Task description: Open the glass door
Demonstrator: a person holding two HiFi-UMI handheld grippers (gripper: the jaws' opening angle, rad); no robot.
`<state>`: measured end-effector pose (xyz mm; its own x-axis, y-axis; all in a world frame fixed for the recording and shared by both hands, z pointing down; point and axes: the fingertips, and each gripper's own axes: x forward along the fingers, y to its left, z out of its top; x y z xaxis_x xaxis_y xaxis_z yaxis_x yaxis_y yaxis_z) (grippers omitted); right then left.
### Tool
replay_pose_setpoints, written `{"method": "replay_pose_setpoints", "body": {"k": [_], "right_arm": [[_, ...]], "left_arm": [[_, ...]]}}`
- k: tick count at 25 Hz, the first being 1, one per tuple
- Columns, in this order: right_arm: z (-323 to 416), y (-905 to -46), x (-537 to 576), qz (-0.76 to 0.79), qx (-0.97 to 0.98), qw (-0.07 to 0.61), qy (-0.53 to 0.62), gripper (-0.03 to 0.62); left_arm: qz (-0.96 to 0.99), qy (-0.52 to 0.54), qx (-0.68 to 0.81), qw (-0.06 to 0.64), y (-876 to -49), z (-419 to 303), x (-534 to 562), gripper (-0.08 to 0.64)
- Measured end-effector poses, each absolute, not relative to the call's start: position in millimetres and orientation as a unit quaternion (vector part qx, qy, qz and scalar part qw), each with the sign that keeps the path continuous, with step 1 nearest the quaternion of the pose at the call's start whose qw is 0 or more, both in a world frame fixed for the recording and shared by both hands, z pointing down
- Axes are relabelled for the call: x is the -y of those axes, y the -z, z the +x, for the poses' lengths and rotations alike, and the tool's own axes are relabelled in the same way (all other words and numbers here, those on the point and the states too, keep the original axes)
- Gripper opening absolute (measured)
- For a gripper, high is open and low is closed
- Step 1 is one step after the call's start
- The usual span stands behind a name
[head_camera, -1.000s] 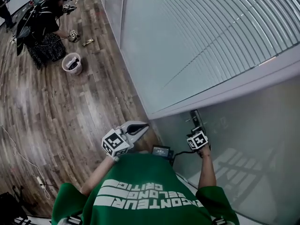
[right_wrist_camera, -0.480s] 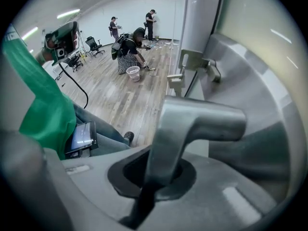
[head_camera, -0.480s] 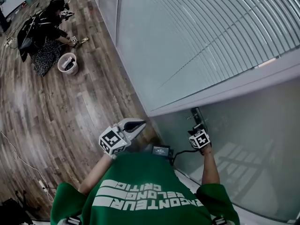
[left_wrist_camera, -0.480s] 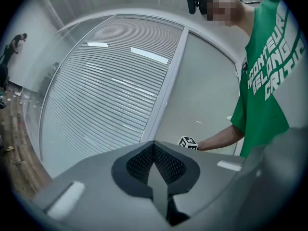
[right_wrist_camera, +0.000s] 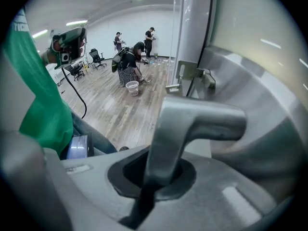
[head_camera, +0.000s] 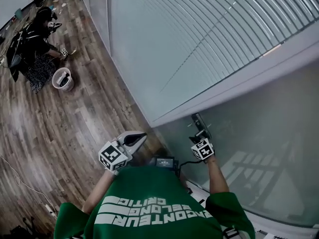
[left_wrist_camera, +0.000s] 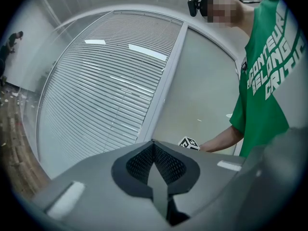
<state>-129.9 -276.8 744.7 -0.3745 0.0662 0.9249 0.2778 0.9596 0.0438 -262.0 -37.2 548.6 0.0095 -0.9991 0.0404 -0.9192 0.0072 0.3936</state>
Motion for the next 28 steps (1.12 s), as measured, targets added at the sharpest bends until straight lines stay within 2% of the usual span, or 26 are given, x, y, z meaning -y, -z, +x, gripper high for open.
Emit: {"method": "replay_pose_setpoints", "body": {"k": [6, 13, 28], "right_arm": [[-147, -745, 279, -0.078, 0.876, 0.463, 0.111, -0.008], [-155, -750, 280, -0.076, 0.901, 0.412, 0.107, -0.009], [-164, -749, 282, -0.078, 0.897, 0.425, 0.090, -0.008]], "left_arm": [[0.695, 0.119, 0.692, 0.158, -544, -261, 53, 0.014], [0.699, 0.110, 0.688, 0.161, -549, -253, 76, 0.012], [0.710, 0.101, 0.678, 0.161, -546, -236, 102, 0.014]]}}
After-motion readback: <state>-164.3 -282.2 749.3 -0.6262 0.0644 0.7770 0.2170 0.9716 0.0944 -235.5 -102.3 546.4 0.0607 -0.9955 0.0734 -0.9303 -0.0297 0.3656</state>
